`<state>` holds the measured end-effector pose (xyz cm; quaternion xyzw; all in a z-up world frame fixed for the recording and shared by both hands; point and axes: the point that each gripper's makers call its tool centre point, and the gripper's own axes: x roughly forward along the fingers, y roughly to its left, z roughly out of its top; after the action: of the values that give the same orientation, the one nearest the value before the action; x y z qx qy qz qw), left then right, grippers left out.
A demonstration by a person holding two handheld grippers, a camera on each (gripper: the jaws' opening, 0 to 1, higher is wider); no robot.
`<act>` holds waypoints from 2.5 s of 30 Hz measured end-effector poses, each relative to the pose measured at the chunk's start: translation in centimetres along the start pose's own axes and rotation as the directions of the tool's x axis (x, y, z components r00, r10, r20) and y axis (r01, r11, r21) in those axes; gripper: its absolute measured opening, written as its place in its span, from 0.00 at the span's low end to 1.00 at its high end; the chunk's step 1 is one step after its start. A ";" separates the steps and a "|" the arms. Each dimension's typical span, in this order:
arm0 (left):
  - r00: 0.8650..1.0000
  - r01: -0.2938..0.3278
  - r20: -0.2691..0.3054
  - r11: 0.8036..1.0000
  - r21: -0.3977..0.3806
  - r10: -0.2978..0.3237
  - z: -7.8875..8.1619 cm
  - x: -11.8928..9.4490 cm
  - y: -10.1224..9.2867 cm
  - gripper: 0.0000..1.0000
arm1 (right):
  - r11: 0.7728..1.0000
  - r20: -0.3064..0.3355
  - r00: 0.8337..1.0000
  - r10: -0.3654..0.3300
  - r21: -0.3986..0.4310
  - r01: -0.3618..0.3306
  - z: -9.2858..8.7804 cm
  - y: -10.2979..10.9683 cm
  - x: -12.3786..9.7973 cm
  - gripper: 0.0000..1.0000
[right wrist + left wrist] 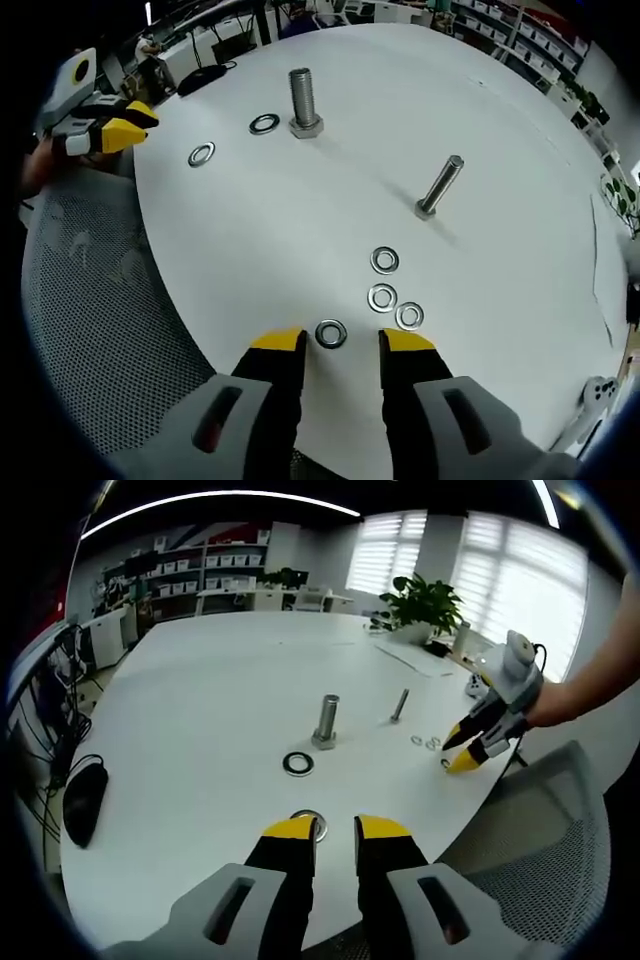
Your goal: Place the washer onto the threaded stud by aligning its center hole with the stud, sliding it down to the base, and recovering from edge contact or off-axis alignment until the washer reaches the visible bottom stop.
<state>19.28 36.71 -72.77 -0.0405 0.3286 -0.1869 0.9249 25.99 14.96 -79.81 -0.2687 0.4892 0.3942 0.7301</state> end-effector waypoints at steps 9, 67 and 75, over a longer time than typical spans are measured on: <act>1.000 -0.005 -0.001 1.000 0.007 0.005 0.0 0.0 0.1 0.12 | 1.000 -0.003 1.000 0.011 -0.019 -0.011 -0.1 0.2 -0.1 0.32; 1.000 -0.008 -0.021 1.000 0.016 0.009 -0.4 0.1 0.0 0.11 | 0.928 -0.321 0.947 -0.007 -0.355 -0.114 0.0 1.4 0.5 0.15; 1.000 -0.011 -0.023 1.000 0.013 0.011 -0.4 0.1 0.1 0.11 | 0.917 -0.384 0.922 -0.055 -0.385 -0.106 -0.1 1.5 0.4 0.16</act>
<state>19.09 36.79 -73.18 -0.0305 0.3382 -0.1845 0.9223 24.78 15.86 -80.25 -0.4774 0.5368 0.4340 0.5437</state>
